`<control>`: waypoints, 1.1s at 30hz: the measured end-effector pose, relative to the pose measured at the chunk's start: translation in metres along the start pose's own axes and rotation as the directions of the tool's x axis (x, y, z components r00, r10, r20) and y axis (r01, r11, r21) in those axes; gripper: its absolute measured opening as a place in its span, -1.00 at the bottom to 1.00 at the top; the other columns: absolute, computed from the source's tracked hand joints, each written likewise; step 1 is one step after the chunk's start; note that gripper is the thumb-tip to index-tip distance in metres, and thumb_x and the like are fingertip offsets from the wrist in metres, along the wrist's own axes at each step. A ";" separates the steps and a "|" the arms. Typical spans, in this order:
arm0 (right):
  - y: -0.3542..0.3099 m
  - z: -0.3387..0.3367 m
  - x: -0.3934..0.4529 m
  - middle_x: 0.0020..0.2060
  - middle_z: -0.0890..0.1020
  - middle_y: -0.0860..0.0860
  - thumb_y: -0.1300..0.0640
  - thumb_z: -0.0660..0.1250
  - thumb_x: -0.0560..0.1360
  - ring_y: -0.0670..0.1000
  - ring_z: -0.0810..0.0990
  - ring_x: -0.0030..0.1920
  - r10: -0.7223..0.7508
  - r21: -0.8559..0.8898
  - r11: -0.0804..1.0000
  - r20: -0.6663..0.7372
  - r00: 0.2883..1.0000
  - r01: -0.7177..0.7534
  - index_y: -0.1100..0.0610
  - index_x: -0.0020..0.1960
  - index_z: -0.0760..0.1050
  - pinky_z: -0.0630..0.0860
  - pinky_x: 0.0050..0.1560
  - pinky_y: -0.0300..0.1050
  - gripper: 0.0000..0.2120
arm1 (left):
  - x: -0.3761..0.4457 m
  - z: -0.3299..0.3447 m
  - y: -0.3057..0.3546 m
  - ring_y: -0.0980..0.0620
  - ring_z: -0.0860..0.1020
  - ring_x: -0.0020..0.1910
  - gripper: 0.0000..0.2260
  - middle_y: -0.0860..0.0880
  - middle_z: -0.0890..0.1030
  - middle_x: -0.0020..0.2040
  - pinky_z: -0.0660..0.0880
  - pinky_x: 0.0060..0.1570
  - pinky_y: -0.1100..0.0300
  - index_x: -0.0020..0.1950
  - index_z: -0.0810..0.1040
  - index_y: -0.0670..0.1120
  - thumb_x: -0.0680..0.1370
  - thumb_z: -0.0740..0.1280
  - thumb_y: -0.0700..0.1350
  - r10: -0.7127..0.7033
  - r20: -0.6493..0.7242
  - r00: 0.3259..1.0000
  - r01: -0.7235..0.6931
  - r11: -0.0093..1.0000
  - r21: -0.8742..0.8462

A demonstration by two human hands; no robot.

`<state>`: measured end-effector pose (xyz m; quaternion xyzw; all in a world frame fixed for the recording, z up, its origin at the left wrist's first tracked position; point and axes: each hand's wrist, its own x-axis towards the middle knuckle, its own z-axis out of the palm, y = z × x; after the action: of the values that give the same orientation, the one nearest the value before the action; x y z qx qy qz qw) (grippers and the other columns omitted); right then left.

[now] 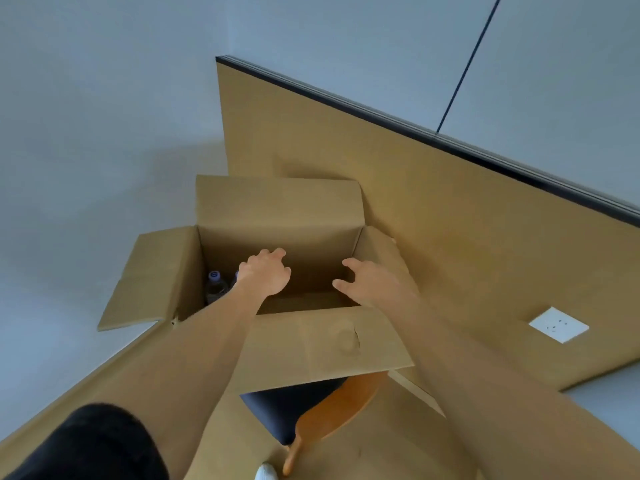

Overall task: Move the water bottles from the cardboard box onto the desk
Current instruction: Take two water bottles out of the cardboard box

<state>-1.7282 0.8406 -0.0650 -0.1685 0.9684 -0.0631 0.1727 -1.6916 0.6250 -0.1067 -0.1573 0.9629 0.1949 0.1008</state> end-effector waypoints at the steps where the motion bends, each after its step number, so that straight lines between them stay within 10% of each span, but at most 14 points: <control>1: -0.005 0.000 0.012 0.39 0.47 0.07 -0.25 0.18 0.61 0.16 0.46 0.37 -0.010 -0.007 1.000 0.004 1.000 0.010 -0.05 0.58 0.19 0.46 0.33 0.13 -0.40 | 0.009 -0.001 -0.010 -0.23 0.45 0.33 -0.54 -0.13 0.44 0.41 0.39 0.29 -0.15 0.56 0.26 0.03 0.66 0.16 0.04 -0.021 0.002 1.000 0.021 1.000 0.003; 18: -0.140 0.107 0.183 0.48 0.40 0.10 -0.14 0.26 0.62 0.18 0.45 0.41 -0.331 -0.040 0.931 0.321 0.887 0.362 -0.03 0.60 0.15 0.48 0.34 0.09 -0.38 | 0.048 -0.007 -0.119 -0.20 0.43 0.36 -0.48 -0.13 0.38 0.46 0.48 0.30 -0.11 0.59 0.21 0.01 0.65 0.26 -0.05 -0.291 -0.003 0.957 0.291 0.957 -0.003; 33: -0.163 0.185 0.282 0.39 0.42 0.15 0.11 0.35 0.59 0.22 0.48 0.33 -0.463 -0.012 0.871 0.318 0.827 0.492 -0.03 0.56 0.24 0.49 0.24 0.06 -0.41 | 0.100 0.029 -0.130 -0.21 0.45 0.34 -0.51 -0.14 0.35 0.42 0.48 0.29 -0.08 0.56 0.27 -0.04 0.63 0.27 -0.17 -0.441 0.100 0.892 0.448 0.893 -0.054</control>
<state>-1.8620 0.5777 -0.2969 -0.4207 0.8587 -0.0323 0.2908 -1.7365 0.4965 -0.2035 -0.3686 0.8881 0.2092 0.1778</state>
